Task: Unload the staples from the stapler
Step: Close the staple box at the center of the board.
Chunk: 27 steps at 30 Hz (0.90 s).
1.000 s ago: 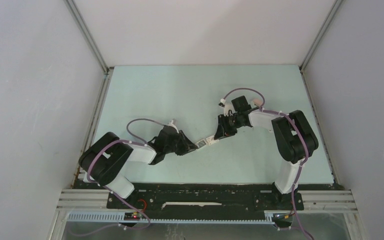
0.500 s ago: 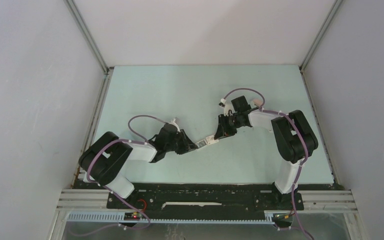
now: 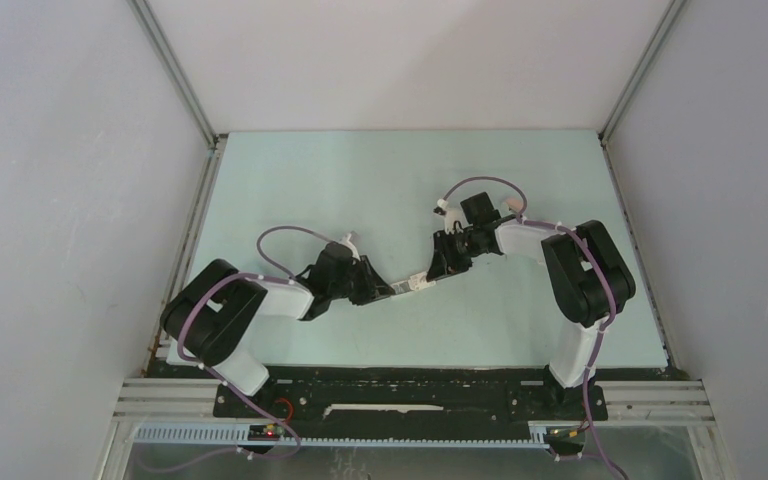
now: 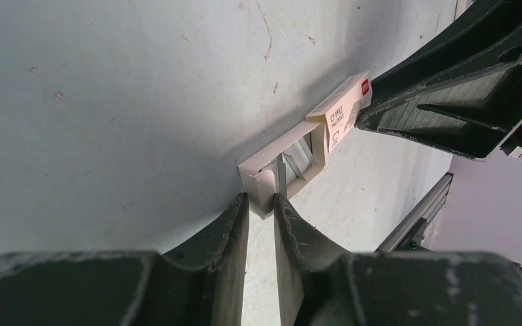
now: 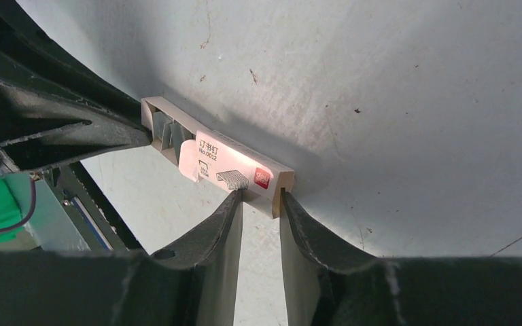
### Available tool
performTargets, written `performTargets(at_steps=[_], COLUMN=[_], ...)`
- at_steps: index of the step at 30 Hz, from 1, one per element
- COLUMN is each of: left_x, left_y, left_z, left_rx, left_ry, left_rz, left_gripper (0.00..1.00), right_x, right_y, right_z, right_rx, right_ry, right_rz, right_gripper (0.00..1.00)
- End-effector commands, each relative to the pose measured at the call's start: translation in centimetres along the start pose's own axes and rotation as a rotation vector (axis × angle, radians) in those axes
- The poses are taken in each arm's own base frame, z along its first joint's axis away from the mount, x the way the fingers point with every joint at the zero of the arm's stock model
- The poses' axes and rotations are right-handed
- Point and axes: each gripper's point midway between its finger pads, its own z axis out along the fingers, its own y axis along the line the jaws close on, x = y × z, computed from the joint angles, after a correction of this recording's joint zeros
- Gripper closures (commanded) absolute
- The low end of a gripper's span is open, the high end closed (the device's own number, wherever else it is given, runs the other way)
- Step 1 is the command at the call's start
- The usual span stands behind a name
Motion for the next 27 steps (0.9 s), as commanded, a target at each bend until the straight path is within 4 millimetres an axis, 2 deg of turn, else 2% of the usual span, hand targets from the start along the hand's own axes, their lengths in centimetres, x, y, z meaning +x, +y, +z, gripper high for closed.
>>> performTargets(at_steps=[1,16,27], left_x=[-0.5,-1.2,-1.4], left_y=[1.1,1.2,0.9], left_z=[0.3,0.7,0.6], left_rx=[-0.037,-0.045,-0.031], left_ry=[0.004,-0.007,-0.037], left_rz=[0.027,-0.01,-0.107], left_gripper=[0.74,0.75,0.76], right_x=[-0.4,0.3,0.8], right_y=[0.6,1.5,2.3], right_z=[-0.7,-0.6,-0.2], right_rx=[-0.024,-0.081,-0.072], right_ry=[-0.012,0.034,0.057], right_rz=[-0.06,-0.101,-0.124], right_gripper=[0.64,0.61,0.61])
